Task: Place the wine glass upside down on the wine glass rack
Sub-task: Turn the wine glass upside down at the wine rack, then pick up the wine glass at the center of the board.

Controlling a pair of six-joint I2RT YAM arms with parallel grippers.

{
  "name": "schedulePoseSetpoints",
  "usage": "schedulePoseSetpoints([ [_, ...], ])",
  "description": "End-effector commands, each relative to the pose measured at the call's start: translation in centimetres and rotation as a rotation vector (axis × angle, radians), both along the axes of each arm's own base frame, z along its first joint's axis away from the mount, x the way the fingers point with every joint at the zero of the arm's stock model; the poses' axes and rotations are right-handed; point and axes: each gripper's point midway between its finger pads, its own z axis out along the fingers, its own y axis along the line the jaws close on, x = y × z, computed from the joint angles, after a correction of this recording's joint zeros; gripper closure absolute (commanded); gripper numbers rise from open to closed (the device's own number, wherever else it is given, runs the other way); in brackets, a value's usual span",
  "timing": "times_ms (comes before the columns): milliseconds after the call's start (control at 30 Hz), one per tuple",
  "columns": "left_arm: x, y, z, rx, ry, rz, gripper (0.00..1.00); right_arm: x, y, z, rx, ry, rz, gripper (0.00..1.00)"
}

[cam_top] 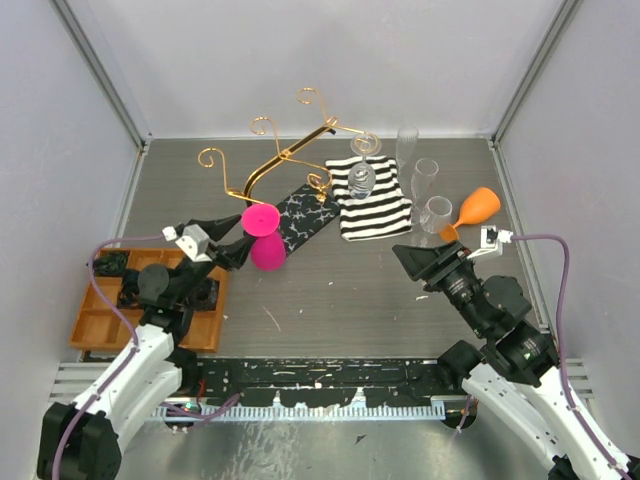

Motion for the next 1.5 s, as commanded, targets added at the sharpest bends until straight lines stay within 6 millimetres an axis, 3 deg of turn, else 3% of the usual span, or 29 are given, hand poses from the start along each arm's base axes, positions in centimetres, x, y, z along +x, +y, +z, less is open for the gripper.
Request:
schedulePoseSetpoints([
  [0, 0.1, 1.4, -0.6, -0.010, 0.048, 0.086, 0.38, 0.6, -0.3, 1.2, -0.055, -0.072, -0.024, 0.41],
  [133, -0.1, 2.2, -0.3, -0.016, 0.107, 0.128, 0.35, 1.3, -1.3, 0.8, -0.171, -0.093, -0.066, 0.40],
  [300, -1.3, 4.7, 0.5, -0.030, 0.191, 0.252, 0.35, 2.4, -3.9, -0.8, -0.349, -0.049, -0.189, 0.39],
  [467, -3.3, 6.6, 1.3, -0.143, 0.216, 0.319, 0.32, 2.9, -4.7, -1.7, -0.419, -0.047, -0.222, 0.38],
  [633, -4.4, 9.1, 2.0, -0.242, 0.325, 0.435, 0.22, 3.1, -5.0, -1.4, -0.497, -0.050, -0.218, 0.34],
  [767, -5.8, 10.0, 3.9, -0.207, 0.341, 0.470, 0.17, 3.3, -4.8, -2.1, -0.608, -0.011, -0.175, 0.22],
  [867, -6.2, 11.0, 5.2, -0.182, 0.377, 0.525, 0.22, 3.0, -4.1, -2.5, -0.696, 0.011, -0.093, 0.05],
  [933, -6.2, 11.6, 4.7, -0.135, 0.459, 0.570, 0.22, 2.9, -3.6, -2.6, -0.744, 0.033, -0.040, 0.00],
  [1167, -6.6, 12.5, 1.9, 0.008, 0.751, 0.666, 0.14, 3.2, -3.0, -4.0, -0.806, 0.086, 0.010, 0.00],
  [1200, -6.8, 12.4, 1.5, 0.020, 0.790, 0.669, 0.14, 3.2, -2.9, -4.4, -0.809, 0.095, 0.014, 0.00],
  [1267, -7.2, 11.7, 0.5, 0.054, 0.864, 0.637, 0.02, 3.4, -2.6, -5.1, -0.814, 0.113, 0.028, 0.00],
  [1367, -7.8, 10.1, -0.9, 0.113, 0.955, 0.544, 0.02, 3.9, -2.7, -6.1, -0.811, 0.148, 0.001, 0.00],
  [1467, -8.1, 10.6, -2.1, 0.164, 1.062, 0.592, 0.02, 4.1, -3.0, -6.7, -0.794, 0.173, -0.034, 0.00],
])
